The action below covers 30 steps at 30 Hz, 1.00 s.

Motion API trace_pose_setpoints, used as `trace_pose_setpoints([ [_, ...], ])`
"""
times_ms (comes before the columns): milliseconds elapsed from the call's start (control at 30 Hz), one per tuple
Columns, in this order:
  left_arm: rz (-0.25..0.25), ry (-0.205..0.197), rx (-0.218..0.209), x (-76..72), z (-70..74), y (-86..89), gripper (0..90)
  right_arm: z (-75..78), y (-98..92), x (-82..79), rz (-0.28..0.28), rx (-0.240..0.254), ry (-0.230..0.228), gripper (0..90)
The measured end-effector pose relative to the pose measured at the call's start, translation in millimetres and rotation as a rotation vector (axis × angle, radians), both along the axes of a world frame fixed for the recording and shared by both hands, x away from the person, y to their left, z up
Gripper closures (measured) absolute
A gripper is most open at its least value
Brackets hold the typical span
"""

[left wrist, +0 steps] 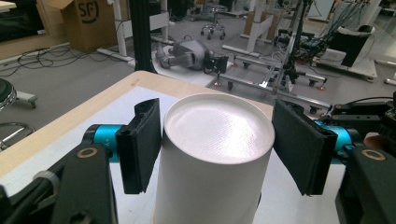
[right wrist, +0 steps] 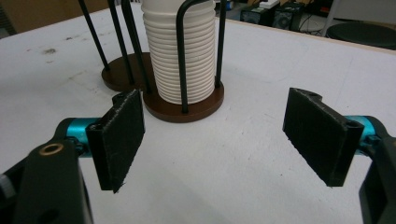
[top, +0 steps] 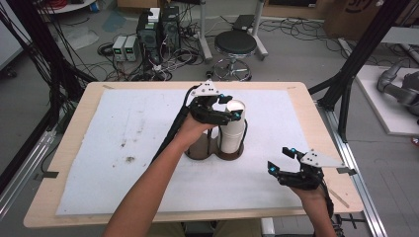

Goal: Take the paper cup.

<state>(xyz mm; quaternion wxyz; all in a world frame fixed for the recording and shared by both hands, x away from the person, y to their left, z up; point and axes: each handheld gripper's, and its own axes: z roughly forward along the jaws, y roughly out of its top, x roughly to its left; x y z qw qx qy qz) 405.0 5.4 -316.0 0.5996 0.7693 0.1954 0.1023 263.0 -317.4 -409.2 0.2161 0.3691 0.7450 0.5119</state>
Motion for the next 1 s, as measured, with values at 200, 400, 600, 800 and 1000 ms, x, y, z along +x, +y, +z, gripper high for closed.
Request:
trace_pose_setpoints([
  [200, -0.001, -0.011, 0.007, 0.0, 1.1, 0.6, 35.0, -0.2, -0.5, 0.4, -0.002, -0.003, -0.003, 21.1],
  [400, -0.006, -0.019, 0.009, -1.0, 2.7, 0.7, 35.5, -0.3, -0.3, 0.5, 0.0, -0.003, 0.0, 21.0],
  [600, 0.001, -0.016, -0.022, -0.6, 8.8, 3.6, 35.6, -0.4, 0.1, 0.5, 0.001, -0.001, 0.005, 21.0],
  [800, -0.008, -0.038, -0.082, -5.3, 29.7, 6.8, 35.6, -0.1, 0.0, 0.6, -0.001, 0.001, 0.0, 21.1],
  [1000, -0.013, -0.065, -0.132, -14.1, 55.0, 18.0, 35.7, 0.7, 0.2, -0.7, -0.001, 0.009, 0.0, 21.0],
])
